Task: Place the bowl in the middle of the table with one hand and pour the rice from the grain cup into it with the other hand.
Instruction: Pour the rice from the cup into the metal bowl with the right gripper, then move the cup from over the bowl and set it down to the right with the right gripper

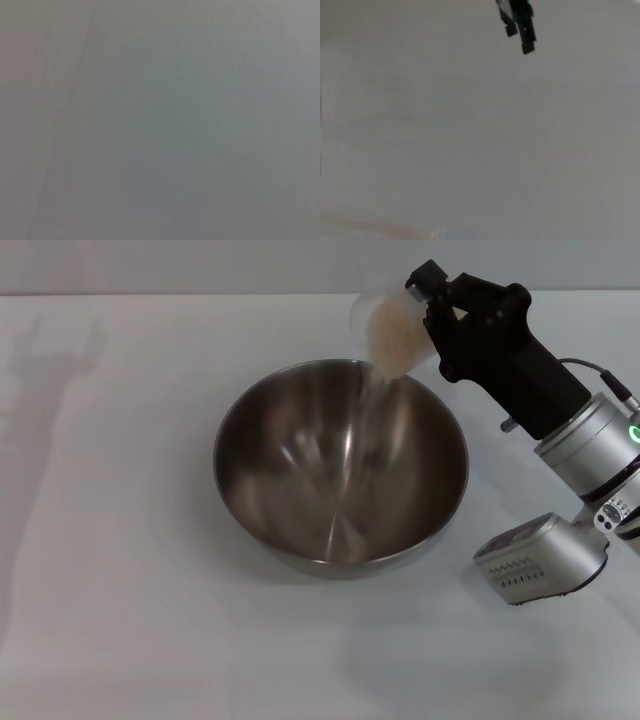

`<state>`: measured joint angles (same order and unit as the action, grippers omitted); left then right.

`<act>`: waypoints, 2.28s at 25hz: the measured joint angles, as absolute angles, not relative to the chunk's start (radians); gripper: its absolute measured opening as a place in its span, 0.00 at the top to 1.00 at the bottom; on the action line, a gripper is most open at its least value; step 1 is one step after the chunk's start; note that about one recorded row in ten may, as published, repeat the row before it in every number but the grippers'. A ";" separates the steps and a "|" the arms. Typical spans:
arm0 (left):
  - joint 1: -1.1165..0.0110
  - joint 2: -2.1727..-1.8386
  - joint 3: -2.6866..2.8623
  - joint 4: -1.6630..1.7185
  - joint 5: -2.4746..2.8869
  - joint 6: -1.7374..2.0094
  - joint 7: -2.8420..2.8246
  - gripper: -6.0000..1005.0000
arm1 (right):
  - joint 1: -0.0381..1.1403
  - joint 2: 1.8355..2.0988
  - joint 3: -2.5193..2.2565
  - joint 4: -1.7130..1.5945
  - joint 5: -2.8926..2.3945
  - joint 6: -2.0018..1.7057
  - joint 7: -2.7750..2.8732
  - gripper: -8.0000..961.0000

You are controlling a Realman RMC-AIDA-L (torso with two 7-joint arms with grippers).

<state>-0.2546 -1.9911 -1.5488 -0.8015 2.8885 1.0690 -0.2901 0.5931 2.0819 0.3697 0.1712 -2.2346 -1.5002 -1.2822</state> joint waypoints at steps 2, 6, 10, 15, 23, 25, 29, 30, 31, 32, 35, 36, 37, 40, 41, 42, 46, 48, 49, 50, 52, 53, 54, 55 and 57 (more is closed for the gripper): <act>-0.253 -1.993 -1.549 -0.801 2.888 1.069 -0.290 0.19 | 0.601 2.081 0.370 0.160 -2.251 -1.504 -1.312 0.97; -0.252 -2.001 -1.551 -0.803 2.888 1.069 -0.290 0.19 | 0.625 2.080 0.370 0.129 -2.293 -1.512 -1.350 0.97; -0.253 -2.013 -1.559 -0.806 2.889 1.069 -0.290 0.19 | 0.650 2.080 0.367 0.102 -2.326 -1.514 -1.361 0.97; -0.254 -2.019 -1.560 -0.807 2.889 1.069 -0.290 0.19 | 0.678 2.078 0.366 0.066 -2.371 -1.513 -1.386 0.97; -0.260 -2.024 -1.568 -0.807 2.888 1.062 -0.290 0.19 | 0.710 2.074 0.292 0.034 -2.388 -1.517 -1.478 0.97; -0.262 -2.027 -1.575 -0.807 2.887 1.060 -0.290 0.19 | 0.718 2.073 0.269 0.025 -2.388 -1.517 -1.496 0.97; -0.264 -2.033 -1.586 -0.807 2.887 1.056 -0.290 0.19 | 0.731 2.073 0.235 0.004 -2.388 -1.517 -1.524 0.97; -0.264 -2.033 -1.586 -0.807 2.887 1.055 -0.290 0.19 | 0.734 2.073 0.225 -0.003 -2.388 -1.517 -1.532 0.97; -0.265 -2.033 -1.586 -0.807 2.887 1.053 -0.290 0.19 | 0.737 2.072 0.215 -0.012 -2.388 -1.517 -1.538 0.97; -0.265 -2.033 -1.586 -0.807 2.887 1.052 -0.290 0.19 | 0.740 2.072 0.206 -0.019 -2.387 -1.517 -1.543 0.97; -0.266 -2.033 -1.586 -0.807 2.887 1.048 -0.290 0.19 | 0.746 2.072 0.191 -0.034 -2.383 -1.517 -1.560 0.97; -0.270 -2.033 -1.587 -0.807 2.887 1.043 -0.290 0.19 | 0.747 2.072 0.190 -0.035 -2.383 -1.517 -1.563 0.97; -0.271 -2.033 -1.587 -0.807 2.887 1.042 -0.290 0.19 | 0.748 2.072 0.190 -0.036 -2.382 -1.517 -1.564 0.97; -0.275 -2.032 -1.588 -0.807 2.887 1.039 -0.290 0.19 | 0.749 2.072 0.190 -0.037 -2.381 -1.517 -1.565 0.97; -0.276 -2.031 -1.588 -0.807 2.887 1.038 -0.290 0.19 | 0.749 2.072 0.189 -0.037 -2.381 -1.517 -1.565 0.97; -0.277 -2.031 -1.588 -0.807 2.887 1.037 -0.290 0.19 | 0.749 2.072 0.189 -0.037 -2.381 -1.517 -1.566 0.97; -0.278 -2.031 -1.588 -0.807 2.887 1.034 -0.290 0.19 | 0.748 2.073 0.198 -0.027 -2.371 -1.517 -1.563 0.97; -0.278 -2.031 -1.589 -0.807 2.887 1.034 -0.290 0.19 | 0.743 2.074 0.201 -0.005 -2.319 -1.518 -1.528 0.97; -0.278 -2.031 -1.589 -0.807 2.887 1.034 -0.290 0.19 | 0.739 2.074 0.201 0.014 -2.275 -1.522 -1.494 0.97; -0.277 -2.031 -1.589 -0.807 2.887 1.034 -0.290 0.19 | 0.733 2.075 0.201 0.038 -2.221 -1.530 -1.447 0.97; -0.276 -2.031 -1.589 -0.807 2.887 1.034 -0.290 0.19 | 0.718 2.077 0.203 0.087 -2.112 -1.556 -1.335 0.97; -0.275 -2.031 -1.589 -0.806 2.887 1.034 -0.290 0.19 | 0.710 2.078 0.207 0.112 -2.066 -1.569 -1.274 0.97; -0.275 -2.031 -1.589 -0.803 2.887 1.035 -0.290 0.19 | 0.693 2.080 0.228 0.171 -1.983 -1.590 -1.134 0.97; -0.275 -2.030 -1.589 -0.803 2.887 1.035 -0.290 0.19 | 0.693 2.080 0.228 0.171 -1.983 -1.590 -1.134 0.97; -0.275 -2.030 -1.589 -0.802 2.887 1.036 -0.290 0.19 | 0.673 2.082 0.269 0.228 -1.925 -1.594 -0.994 0.97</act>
<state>-0.2745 -2.0298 -1.5892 -0.8020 2.8870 1.0364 -0.2899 0.6735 2.0816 0.2685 0.2276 -1.9249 -1.5943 -0.9938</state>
